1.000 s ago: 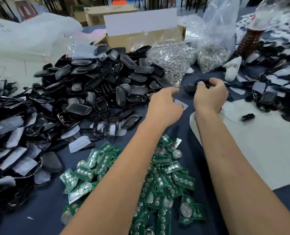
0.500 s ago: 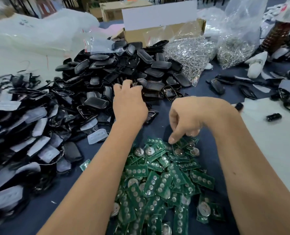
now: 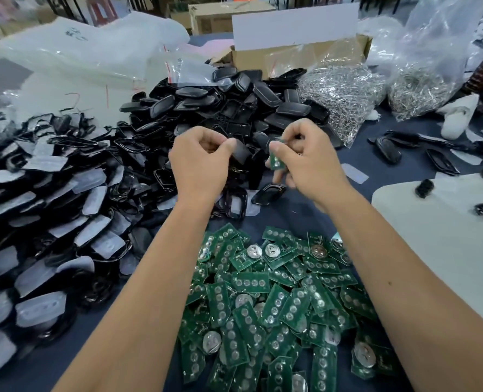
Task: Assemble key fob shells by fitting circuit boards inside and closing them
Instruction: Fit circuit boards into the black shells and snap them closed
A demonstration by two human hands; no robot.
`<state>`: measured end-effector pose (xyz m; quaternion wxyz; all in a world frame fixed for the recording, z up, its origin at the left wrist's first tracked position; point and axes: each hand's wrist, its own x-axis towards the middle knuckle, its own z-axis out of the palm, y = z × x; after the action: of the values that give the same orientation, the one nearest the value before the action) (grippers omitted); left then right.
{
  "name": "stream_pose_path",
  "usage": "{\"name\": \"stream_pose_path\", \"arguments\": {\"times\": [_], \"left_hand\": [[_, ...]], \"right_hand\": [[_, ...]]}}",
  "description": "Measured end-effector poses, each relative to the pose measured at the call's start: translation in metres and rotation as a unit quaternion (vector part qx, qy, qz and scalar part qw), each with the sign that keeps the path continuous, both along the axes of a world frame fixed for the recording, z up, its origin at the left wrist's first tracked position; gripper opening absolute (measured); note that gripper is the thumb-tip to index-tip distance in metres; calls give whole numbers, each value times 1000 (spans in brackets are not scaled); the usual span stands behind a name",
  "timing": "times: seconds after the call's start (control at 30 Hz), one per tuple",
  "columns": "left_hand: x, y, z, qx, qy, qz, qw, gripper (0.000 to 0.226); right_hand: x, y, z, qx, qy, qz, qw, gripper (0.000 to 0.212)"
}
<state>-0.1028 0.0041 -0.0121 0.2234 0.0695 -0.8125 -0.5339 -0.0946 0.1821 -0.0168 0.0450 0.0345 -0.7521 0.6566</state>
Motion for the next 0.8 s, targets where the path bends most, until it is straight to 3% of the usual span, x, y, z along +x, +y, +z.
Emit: {"name": "stream_pose_path", "arguments": {"times": [0.17,0.4,0.63,0.7,0.8], "left_hand": [[10,-27,-14,93,-11,15,995,15],[34,-49,-25,23,-25,-17,999,24],[39,-48,-22,277,-44,-96,955,14],[40,-46,-25,261,-30,-93,960,30],[43,-43,-24,191,-18,-86,978,25]], "right_hand": [[0,-16,-4,-60,33,-7,998,23],[1,-43,-8,-141,33,42,989,9],[4,-40,-26,-71,55,4,996,14],[5,-39,-27,-74,54,-2,996,17],[8,-40,-25,-81,68,15,994,18]]}}
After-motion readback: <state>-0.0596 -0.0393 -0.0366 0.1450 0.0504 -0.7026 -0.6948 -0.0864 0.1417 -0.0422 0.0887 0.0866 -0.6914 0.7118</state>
